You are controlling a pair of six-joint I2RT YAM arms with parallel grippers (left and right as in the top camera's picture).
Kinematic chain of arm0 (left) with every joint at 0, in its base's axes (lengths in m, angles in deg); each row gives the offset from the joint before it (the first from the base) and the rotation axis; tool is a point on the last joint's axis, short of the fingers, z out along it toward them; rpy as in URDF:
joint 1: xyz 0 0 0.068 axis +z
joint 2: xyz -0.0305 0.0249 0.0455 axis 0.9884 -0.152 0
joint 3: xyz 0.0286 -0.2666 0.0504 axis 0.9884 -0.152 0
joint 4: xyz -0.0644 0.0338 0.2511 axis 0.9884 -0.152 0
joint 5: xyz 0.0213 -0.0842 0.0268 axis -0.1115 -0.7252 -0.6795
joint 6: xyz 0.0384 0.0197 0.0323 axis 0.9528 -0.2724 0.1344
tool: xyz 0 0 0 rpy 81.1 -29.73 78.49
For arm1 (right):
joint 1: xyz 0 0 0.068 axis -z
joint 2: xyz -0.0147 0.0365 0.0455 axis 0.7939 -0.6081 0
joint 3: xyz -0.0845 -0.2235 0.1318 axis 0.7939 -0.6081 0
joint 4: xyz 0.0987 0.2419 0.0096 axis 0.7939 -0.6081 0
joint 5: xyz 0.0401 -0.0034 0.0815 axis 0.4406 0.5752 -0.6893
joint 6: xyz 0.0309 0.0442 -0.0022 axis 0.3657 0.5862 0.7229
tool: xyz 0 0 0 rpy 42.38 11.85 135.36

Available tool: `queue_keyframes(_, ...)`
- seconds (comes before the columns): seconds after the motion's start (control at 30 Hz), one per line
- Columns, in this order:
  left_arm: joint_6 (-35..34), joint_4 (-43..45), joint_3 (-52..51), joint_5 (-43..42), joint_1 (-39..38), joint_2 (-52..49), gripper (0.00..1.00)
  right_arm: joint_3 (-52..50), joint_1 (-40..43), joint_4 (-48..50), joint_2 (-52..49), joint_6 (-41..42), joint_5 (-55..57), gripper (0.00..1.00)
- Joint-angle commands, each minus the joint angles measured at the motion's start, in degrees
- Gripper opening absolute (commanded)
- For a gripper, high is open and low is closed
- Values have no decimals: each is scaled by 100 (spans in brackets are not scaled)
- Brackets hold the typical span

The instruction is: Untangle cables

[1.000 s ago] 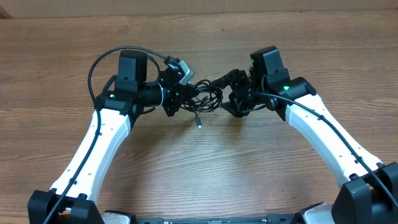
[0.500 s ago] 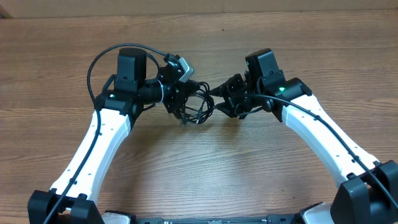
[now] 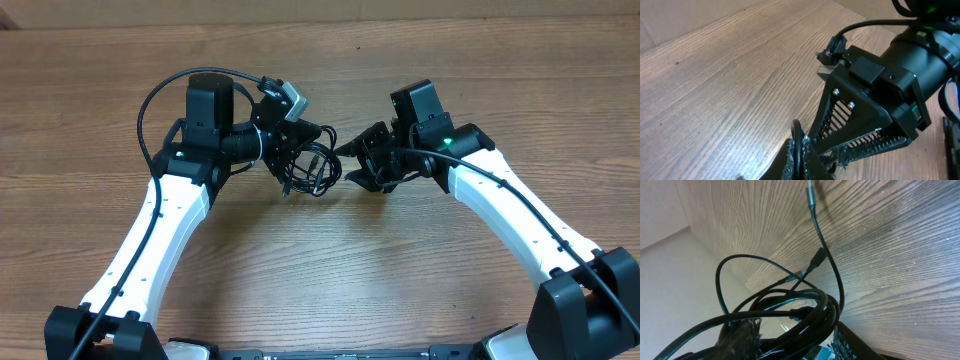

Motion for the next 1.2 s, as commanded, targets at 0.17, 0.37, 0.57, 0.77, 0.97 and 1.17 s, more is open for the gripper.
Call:
queue_keyframes(0.17, -1163, 79, 87, -26, 15, 70, 4, 2, -66, 48, -13, 0, -70, 46)
queue_keyframes(0.37, -2103, 295, 87, 20, 2, 70, 4, 2, -66, 68, -13, 2, -94, 46)
queue_keyframes(0.57, -2693, 326, 87, 737, -227, 70, 4, 2, -66, 223, -13, 7, -308, 47)
queue_keyframes(0.77, -2734, 507, 87, 1106, -562, 70, 4, 2, -66, 219, -13, 26, -313, 49)
queue_keyframes(0.97, -3550, 920, 90, 1451, -669, 70, 4, 2, -66, 216, -13, 26, -356, 50)
queue_keyframes(1.17, -5145, 1152, 87, 2312, -669, 72, 4, 2, -66, 216, -13, 44, -348, 52)
